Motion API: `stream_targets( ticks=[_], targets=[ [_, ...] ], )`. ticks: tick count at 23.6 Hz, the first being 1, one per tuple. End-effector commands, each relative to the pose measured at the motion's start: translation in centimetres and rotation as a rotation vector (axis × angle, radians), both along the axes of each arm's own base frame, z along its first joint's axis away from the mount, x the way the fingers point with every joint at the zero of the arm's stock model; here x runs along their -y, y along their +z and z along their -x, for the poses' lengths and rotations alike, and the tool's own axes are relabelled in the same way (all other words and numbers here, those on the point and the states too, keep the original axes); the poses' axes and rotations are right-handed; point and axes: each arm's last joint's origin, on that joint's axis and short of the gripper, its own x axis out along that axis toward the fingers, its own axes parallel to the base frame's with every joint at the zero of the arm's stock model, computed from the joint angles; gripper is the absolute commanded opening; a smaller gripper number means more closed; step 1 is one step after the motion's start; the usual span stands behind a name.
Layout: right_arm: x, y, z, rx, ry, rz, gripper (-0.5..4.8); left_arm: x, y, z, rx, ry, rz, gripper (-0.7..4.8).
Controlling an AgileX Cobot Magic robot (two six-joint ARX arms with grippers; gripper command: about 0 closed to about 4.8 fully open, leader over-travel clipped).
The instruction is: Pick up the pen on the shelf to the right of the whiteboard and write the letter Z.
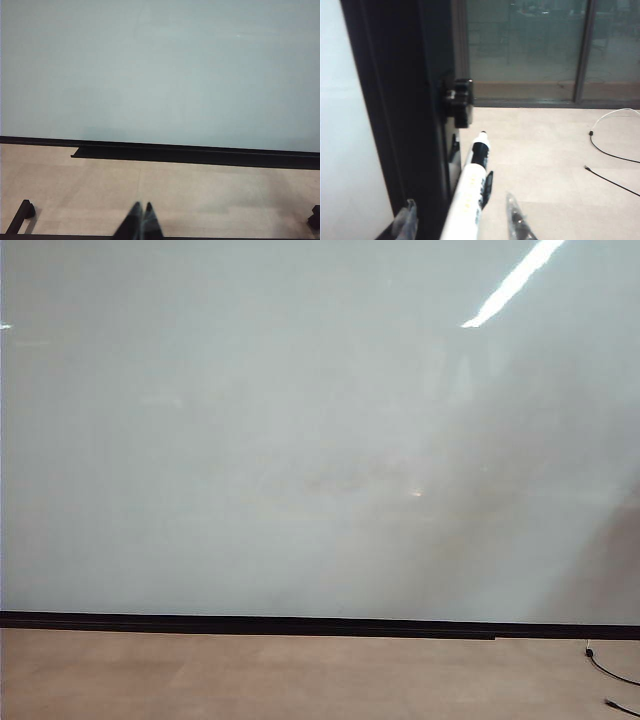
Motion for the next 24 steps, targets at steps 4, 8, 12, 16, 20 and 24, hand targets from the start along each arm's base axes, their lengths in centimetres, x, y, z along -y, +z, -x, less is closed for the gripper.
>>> stream_targets(
  ticks=[4,8,12,16,20,24],
  targets=[
    [0.06,0.25,-0.06,0.014,-0.006,0.008,2.28,0.00,0.17,-0.01,0.013,-0.001,-0.004,-0.04],
    [0.07,0.11,-0.06,0.000,-0.006,0.000,2.28,0.00,0.17,-0.01,0.013,-0.001,-0.004,-0.04],
    [0.06,0.12,-0.07,0.002,-0.005,0.000,2.26,0.00,0.17,-0.01,0.013,-0.001,-0.004,-0.05],
    [0.06,0.16,-0.07,0.005,-0.005,0.002,2.05,0.00,0.17,-0.01,0.013,-0.001,-0.004,-0.04],
    [0.06,0.23,-0.07,0.011,-0.006,0.006,2.05,0.00,0.17,-0.01,0.013,-0.001,-0.004,-0.04],
    [0.06,0.22,-0.07,0.011,-0.006,0.005,1.17,0.00,0.17,-0.01,0.013,-0.001,-0.004,-0.04]
  ],
)
